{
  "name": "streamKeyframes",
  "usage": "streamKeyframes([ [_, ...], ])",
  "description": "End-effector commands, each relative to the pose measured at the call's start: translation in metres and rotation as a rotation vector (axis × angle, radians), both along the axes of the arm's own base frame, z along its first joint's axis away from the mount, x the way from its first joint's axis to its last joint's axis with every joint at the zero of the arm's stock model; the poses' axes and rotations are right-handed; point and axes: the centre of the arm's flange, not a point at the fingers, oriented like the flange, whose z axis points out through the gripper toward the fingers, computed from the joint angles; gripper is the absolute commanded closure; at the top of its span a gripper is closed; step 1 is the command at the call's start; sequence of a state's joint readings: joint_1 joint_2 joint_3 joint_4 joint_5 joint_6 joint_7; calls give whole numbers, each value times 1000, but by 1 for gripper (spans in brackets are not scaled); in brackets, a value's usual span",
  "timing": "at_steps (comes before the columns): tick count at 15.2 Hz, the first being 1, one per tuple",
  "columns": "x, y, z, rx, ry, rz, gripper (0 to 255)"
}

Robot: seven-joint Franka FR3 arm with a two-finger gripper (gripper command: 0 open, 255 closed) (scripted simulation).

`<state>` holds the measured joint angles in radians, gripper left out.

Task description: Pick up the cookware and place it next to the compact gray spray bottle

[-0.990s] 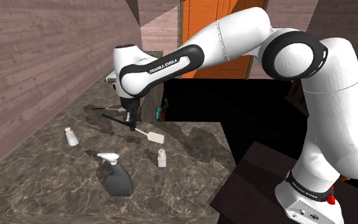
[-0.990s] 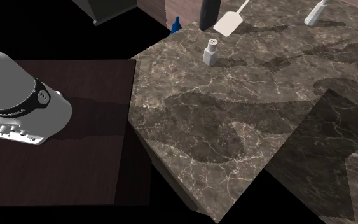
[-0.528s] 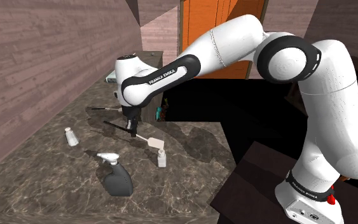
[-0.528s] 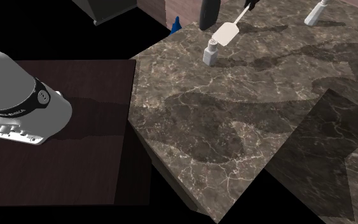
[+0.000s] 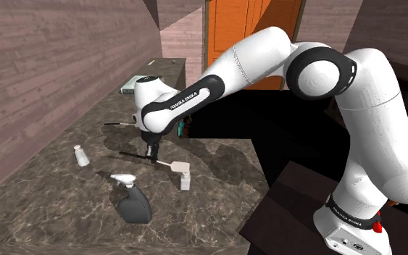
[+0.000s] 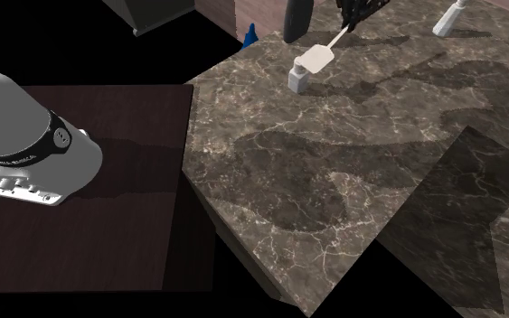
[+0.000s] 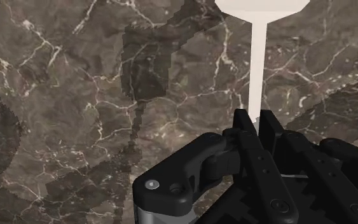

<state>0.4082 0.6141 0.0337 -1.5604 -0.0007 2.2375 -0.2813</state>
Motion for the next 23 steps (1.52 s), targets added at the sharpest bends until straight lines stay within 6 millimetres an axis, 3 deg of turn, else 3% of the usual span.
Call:
streamKeyframes([
  [1,0,1,-11,0,0,0,255],
  [20,0,1,-111,0,0,0,255],
  [23,0,1,-114,0,0,0,255],
])
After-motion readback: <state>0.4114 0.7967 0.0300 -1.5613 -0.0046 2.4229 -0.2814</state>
